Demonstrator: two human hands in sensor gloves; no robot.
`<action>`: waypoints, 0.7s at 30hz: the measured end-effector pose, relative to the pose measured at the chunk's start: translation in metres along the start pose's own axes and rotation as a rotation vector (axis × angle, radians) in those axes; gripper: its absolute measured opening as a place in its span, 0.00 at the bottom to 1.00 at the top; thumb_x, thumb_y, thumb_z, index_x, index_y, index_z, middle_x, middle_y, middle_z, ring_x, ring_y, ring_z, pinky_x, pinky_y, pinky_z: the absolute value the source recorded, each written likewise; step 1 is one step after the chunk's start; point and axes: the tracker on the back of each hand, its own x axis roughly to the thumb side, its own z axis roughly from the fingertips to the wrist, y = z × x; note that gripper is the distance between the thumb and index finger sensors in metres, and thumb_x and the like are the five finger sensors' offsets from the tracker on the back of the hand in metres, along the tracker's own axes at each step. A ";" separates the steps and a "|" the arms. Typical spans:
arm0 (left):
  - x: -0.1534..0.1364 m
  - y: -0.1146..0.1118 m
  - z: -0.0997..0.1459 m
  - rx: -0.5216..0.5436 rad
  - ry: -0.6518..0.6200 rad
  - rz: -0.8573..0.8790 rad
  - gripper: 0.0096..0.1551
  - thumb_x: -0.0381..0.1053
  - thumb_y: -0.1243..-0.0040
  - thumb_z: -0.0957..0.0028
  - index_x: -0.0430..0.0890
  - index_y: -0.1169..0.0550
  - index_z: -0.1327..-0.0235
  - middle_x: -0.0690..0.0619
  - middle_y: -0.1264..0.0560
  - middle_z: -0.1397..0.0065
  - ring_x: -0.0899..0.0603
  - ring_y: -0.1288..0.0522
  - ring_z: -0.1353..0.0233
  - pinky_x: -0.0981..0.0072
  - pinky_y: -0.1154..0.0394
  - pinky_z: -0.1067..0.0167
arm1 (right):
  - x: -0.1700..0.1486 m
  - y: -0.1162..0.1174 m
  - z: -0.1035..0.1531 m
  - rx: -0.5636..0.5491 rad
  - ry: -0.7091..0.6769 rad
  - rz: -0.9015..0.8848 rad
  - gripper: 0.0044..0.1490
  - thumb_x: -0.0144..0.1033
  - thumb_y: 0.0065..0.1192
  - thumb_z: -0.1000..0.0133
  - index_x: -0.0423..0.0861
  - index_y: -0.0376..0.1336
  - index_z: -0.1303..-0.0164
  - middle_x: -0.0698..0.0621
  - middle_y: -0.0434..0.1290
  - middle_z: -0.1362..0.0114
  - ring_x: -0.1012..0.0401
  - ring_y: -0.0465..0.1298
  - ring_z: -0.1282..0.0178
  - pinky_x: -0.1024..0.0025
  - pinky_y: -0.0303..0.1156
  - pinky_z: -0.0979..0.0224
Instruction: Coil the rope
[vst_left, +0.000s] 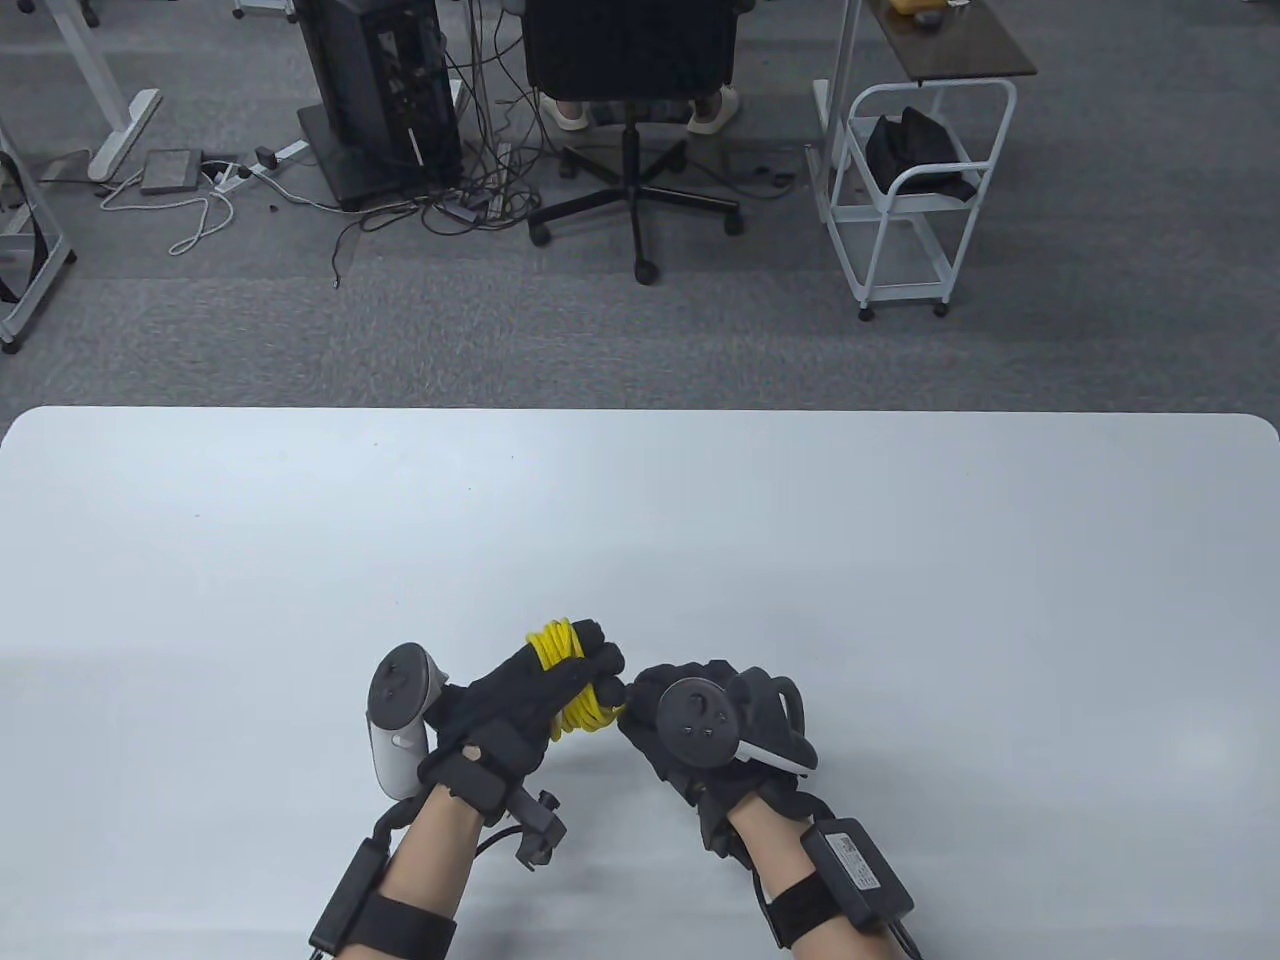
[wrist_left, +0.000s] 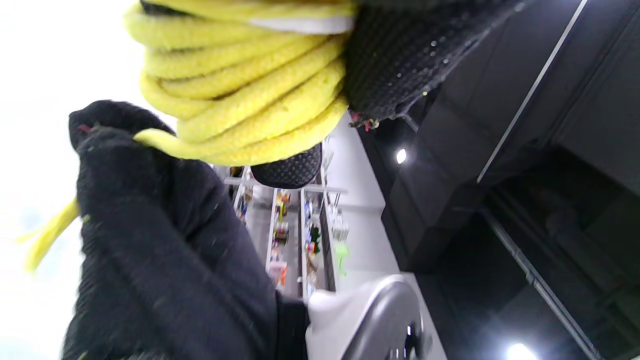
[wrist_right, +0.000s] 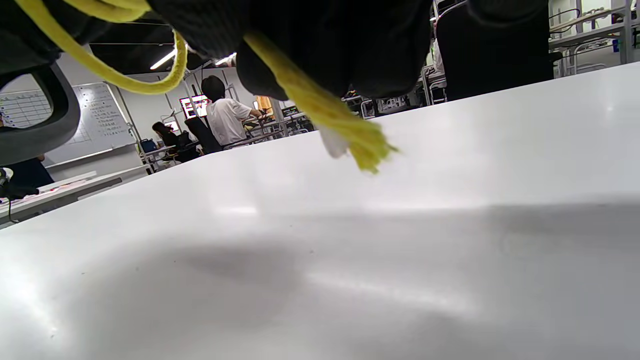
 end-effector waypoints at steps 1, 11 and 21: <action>0.000 -0.001 -0.001 -0.025 0.005 -0.006 0.32 0.53 0.38 0.40 0.40 0.26 0.26 0.40 0.18 0.32 0.49 0.11 0.41 0.65 0.19 0.40 | -0.001 0.000 0.000 0.003 0.003 -0.003 0.25 0.45 0.57 0.36 0.45 0.67 0.34 0.41 0.70 0.26 0.40 0.71 0.30 0.28 0.56 0.27; 0.005 -0.011 -0.003 -0.090 0.014 -0.166 0.35 0.47 0.33 0.42 0.40 0.29 0.23 0.40 0.21 0.28 0.48 0.13 0.37 0.64 0.20 0.37 | -0.008 -0.002 0.000 -0.028 0.071 -0.096 0.26 0.45 0.56 0.36 0.44 0.66 0.33 0.40 0.69 0.25 0.39 0.71 0.30 0.28 0.56 0.27; 0.031 0.009 0.016 0.326 -0.177 -0.354 0.28 0.48 0.33 0.43 0.51 0.25 0.28 0.48 0.18 0.30 0.51 0.13 0.37 0.67 0.20 0.36 | -0.015 -0.011 0.003 -0.065 0.092 -0.161 0.32 0.46 0.53 0.35 0.43 0.60 0.24 0.36 0.63 0.19 0.37 0.69 0.27 0.27 0.56 0.27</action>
